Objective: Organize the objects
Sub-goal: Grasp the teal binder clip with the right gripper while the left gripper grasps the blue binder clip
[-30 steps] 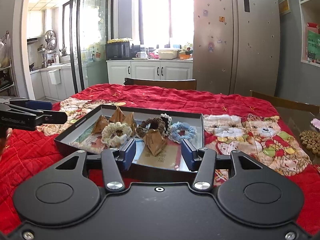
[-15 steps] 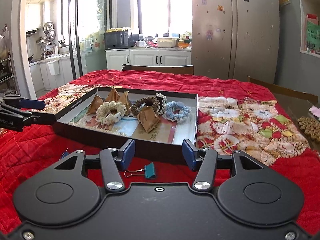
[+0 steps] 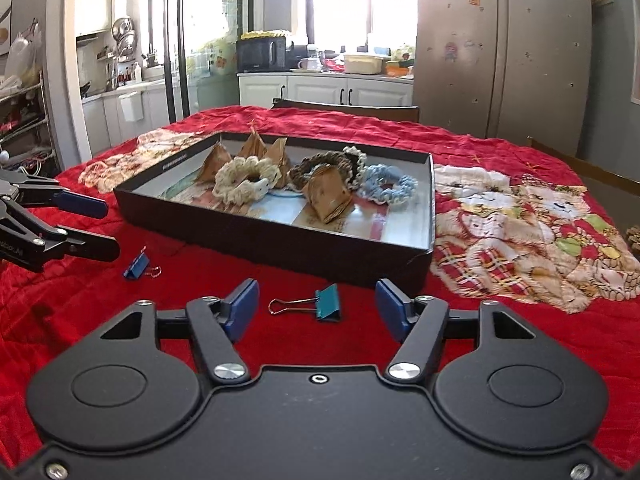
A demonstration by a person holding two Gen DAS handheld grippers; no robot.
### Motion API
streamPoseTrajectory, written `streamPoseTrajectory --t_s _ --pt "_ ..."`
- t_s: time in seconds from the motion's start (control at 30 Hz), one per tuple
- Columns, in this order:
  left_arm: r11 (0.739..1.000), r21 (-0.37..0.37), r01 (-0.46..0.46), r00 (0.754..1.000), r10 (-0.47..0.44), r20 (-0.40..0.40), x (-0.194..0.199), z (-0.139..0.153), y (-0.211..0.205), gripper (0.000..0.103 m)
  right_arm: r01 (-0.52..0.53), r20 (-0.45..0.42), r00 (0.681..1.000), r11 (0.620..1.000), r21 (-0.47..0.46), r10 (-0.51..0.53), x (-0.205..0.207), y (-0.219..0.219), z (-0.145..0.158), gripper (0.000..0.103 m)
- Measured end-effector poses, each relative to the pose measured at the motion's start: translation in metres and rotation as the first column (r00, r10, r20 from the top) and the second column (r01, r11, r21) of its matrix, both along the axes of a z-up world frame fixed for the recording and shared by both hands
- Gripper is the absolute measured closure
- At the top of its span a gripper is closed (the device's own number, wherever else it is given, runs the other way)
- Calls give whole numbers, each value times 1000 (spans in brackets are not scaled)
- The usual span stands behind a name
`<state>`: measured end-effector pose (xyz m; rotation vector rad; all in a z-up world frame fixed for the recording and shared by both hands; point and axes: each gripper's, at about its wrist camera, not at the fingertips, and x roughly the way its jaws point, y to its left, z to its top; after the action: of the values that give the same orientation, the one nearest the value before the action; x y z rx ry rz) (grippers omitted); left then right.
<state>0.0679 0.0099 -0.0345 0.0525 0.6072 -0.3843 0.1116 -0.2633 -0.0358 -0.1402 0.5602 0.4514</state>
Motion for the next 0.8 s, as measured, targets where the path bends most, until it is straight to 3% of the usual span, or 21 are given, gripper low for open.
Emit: streamPoseTrajectory --t_s 0.3,0.5,0.73,0.8 --pt "998 34 45 999 -45 6 0 -13 -8 16 4 -25 1000 999 -40 -5 6 15 -16 39" --pt "996 49 71 997 -69 -26 7 -24 -11 35 31 -34 999 998 -60 -33 11 19 -19 40" --pt "996 41 78 997 -77 -21 9 -26 -11 41 37 -48 998 996 -81 -41 16 23 -22 45" --pt "996 43 80 997 -79 -19 9 -26 -12 47 35 -49 998 996 -84 -39 17 24 -23 48"
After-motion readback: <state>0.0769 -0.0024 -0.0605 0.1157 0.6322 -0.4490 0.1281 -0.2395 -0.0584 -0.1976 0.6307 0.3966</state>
